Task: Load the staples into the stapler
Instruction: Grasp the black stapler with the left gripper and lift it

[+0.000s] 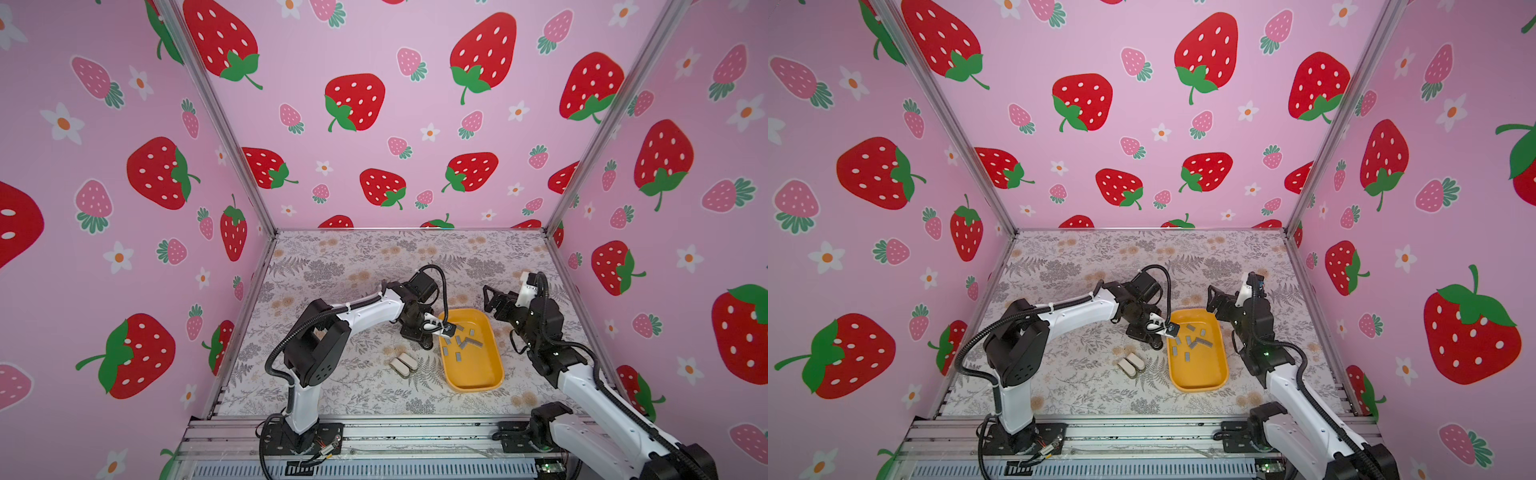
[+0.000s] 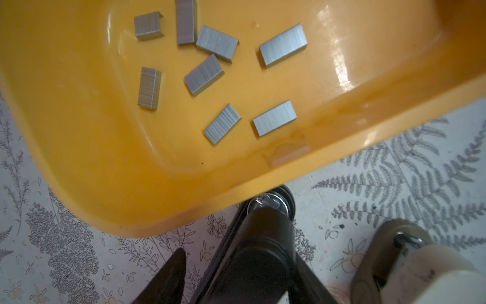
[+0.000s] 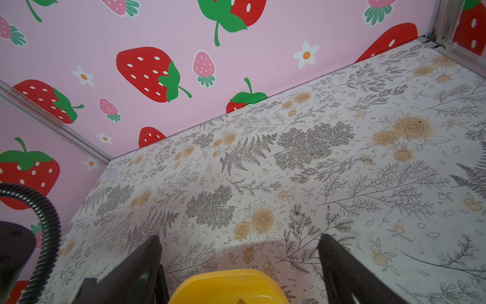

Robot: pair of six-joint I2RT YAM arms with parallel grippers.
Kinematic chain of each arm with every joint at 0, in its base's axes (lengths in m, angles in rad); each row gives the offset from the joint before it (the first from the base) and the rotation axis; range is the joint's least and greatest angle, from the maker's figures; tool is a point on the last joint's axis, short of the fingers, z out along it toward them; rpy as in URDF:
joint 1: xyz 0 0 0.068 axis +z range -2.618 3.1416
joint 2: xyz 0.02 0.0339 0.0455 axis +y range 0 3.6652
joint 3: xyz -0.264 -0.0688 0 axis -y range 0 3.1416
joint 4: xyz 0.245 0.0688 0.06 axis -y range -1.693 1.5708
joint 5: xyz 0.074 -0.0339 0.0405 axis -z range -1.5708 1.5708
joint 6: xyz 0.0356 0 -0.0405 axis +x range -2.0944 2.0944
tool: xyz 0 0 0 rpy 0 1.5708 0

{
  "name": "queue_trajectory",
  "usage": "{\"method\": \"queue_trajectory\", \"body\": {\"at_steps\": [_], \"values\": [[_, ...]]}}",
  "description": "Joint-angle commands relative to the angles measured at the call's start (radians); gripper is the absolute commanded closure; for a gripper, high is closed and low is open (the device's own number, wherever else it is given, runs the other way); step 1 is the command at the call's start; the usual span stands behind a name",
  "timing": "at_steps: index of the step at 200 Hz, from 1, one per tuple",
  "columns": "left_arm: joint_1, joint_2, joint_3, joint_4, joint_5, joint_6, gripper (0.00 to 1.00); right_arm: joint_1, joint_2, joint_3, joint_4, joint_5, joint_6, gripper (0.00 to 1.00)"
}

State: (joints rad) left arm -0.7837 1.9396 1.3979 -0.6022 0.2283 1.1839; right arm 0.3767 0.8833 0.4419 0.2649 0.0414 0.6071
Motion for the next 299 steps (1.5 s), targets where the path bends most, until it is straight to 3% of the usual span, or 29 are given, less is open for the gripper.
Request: {"method": "queue_trajectory", "body": {"at_steps": [1, 83, 107, 141, 146, 187, 214, 231, 266, 299], "values": [[-0.008, 0.010, 0.043, -0.071, 0.032, 0.038, 0.44, 0.001, -0.007, -0.007, 0.019, 0.015, 0.004, 0.05], [-0.015, 0.037, 0.067, -0.120, 0.032, 0.056, 0.59, 0.001, -0.007, -0.005, 0.017, 0.018, 0.006, 0.05], [-0.018, 0.041, 0.085, -0.136, 0.034, 0.052, 0.77, 0.001, -0.006, -0.006, 0.013, 0.023, 0.007, 0.05], [-0.009, 0.005, 0.068, -0.097, 0.023, 0.030, 0.93, 0.001, -0.007, -0.012, 0.001, 0.077, 0.044, 0.02], [-0.005, -0.007, 0.066, -0.089, 0.021, 0.024, 1.00, 0.001, -0.010, -0.017, -0.001, 0.093, 0.059, 0.00], [0.075, -0.208, -0.003, 0.087, 0.028, -0.154, 1.00, 0.001, -0.083, -0.081, 0.041, 0.167, 0.108, 0.01], [0.116, -0.415, -0.162, 0.317, -0.015, -0.265, 1.00, 0.001, -0.079, -0.052, 0.039, 0.041, 0.076, 0.01], [0.112, -0.508, -0.248, 0.446, -0.042, -0.268, 1.00, 0.002, -0.069, -0.055, 0.068, -0.017, 0.072, 0.01], [0.112, -0.532, -0.255, 0.467, -0.062, -0.273, 1.00, 0.007, -0.022, -0.048, 0.100, -0.066, 0.058, 0.10], [0.115, -0.526, -0.259, 0.481, -0.064, -0.278, 1.00, 0.067, 0.070, -0.012, 0.123, -0.084, 0.019, 0.13]]}}
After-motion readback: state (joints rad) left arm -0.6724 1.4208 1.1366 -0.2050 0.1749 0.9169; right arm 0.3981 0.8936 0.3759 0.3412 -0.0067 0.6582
